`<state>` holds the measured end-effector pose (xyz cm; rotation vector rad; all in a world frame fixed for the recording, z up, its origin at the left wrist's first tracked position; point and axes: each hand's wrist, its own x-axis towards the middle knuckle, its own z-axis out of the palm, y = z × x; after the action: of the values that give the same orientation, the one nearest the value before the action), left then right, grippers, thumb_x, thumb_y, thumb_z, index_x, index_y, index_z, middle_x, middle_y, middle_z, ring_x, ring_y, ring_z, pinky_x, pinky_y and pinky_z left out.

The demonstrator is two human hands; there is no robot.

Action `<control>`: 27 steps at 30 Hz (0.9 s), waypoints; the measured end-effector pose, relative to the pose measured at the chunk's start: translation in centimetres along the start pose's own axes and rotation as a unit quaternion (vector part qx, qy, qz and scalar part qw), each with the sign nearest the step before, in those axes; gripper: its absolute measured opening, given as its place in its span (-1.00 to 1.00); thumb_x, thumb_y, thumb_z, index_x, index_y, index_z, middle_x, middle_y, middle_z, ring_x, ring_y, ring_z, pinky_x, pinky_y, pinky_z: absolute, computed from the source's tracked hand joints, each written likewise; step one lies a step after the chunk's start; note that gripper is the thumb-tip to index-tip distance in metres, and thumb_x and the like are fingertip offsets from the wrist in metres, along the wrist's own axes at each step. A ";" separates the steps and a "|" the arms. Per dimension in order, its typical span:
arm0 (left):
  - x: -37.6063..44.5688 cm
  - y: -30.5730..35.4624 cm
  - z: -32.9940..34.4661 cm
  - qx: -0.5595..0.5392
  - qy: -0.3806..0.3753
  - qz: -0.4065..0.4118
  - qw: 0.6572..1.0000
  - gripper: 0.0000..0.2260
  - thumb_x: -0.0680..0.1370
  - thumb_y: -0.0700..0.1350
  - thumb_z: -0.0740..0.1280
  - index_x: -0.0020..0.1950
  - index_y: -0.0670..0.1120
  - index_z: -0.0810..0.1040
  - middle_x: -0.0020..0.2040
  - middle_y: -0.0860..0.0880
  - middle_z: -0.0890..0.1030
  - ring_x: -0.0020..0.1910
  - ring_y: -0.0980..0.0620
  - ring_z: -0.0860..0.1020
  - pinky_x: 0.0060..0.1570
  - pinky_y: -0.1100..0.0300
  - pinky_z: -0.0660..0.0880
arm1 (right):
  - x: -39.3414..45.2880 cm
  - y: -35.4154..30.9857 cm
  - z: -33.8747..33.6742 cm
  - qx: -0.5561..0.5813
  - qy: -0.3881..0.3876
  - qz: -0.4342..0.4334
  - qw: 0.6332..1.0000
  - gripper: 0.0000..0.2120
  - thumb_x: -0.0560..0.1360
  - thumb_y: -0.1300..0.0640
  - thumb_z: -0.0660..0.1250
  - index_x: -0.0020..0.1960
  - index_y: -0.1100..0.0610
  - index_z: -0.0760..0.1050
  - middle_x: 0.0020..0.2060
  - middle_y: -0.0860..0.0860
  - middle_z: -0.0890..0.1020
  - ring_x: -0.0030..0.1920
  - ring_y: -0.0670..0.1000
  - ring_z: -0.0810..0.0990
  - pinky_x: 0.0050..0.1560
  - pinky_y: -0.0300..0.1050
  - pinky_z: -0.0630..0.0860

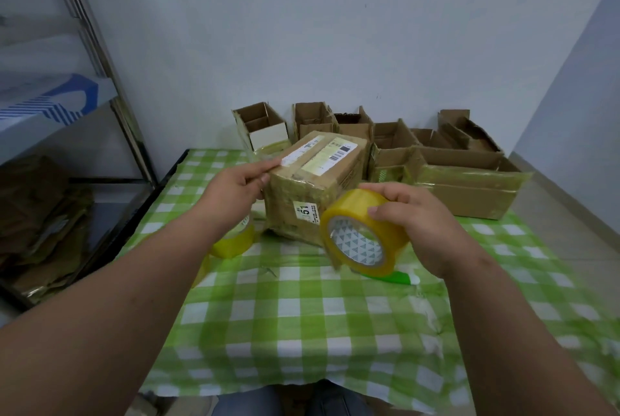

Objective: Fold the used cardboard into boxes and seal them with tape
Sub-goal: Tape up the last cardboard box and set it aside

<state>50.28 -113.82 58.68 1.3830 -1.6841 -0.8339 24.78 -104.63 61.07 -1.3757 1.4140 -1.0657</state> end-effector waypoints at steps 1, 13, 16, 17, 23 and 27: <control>0.2 0.2 -0.2 -0.004 0.005 0.003 1.000 -0.67 0.66 -0.18 0.20 0.28 0.19 0.57 0.08 0.04 0.61 -0.14 0.13 0.55 -0.14 0.36 0.45 | -0.3 0.1 0.3 0.027 -0.006 0.001 1.000 -0.68 0.50 0.29 0.35 0.19 0.00 0.61 -0.04 0.03 0.71 -0.01 0.10 0.67 -0.01 -0.05 0.58; -0.4 2.4 0.9 0.270 -0.111 0.003 0.956 0.06 0.27 0.47 0.37 0.61 -0.04 0.10 0.61 0.03 0.00 0.58 -0.11 -0.01 0.53 -0.02 0.04 | -1.7 3.5 7.6 0.186 -0.003 0.029 0.982 -0.55 0.49 0.24 0.44 0.36 0.12 0.49 0.07 0.02 0.70 0.08 0.02 0.68 0.17 0.03 0.59; -0.1 1.3 1.3 0.307 -0.147 -0.006 0.940 0.09 0.29 0.35 0.49 0.61 -0.07 0.02 0.61 -0.01 0.02 0.58 -0.08 0.04 0.53 0.02 0.09 | -2.2 4.3 8.5 0.173 0.007 0.048 0.984 -0.49 0.49 0.20 0.46 0.41 0.09 0.45 0.08 -0.02 0.70 0.04 -0.02 0.69 0.11 -0.04 0.61; -0.2 0.9 1.3 0.298 -0.151 -0.002 0.943 0.03 0.31 0.31 0.51 0.60 -0.05 0.07 0.59 -0.02 0.09 0.56 -0.07 0.12 0.51 0.05 0.15 | -2.5 4.6 8.8 0.173 0.004 0.053 0.984 -0.49 0.49 0.19 0.45 0.41 0.07 0.44 0.07 -0.03 0.70 0.03 -0.03 0.70 0.08 -0.06 0.61; 0.2 0.8 0.6 0.228 -0.121 0.024 0.966 -0.21 0.31 0.20 0.56 0.45 0.16 0.27 0.21 0.03 0.52 0.11 0.00 0.54 0.14 0.09 0.50 | -2.9 5.7 9.3 0.186 -0.015 0.037 0.982 -0.46 0.53 0.31 0.37 0.44 0.03 0.36 0.04 -0.09 0.71 0.05 -0.10 0.67 -0.03 -0.20 0.57; 1.1 1.3 0.5 0.256 -0.119 0.037 0.959 -0.32 0.36 0.18 0.54 0.44 0.12 0.43 0.36 0.04 0.46 0.28 0.00 0.46 0.23 0.13 0.42 | -2.5 6.1 9.6 0.178 -0.027 0.044 0.983 -0.50 0.54 0.27 0.37 0.39 -0.03 0.31 -0.05 -0.04 0.73 0.00 -0.05 0.69 -0.03 -0.14 0.57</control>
<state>49.19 -114.70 59.75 1.5893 -2.2348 -0.5564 32.55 -102.05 52.72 -1.0654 1.1664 -1.1494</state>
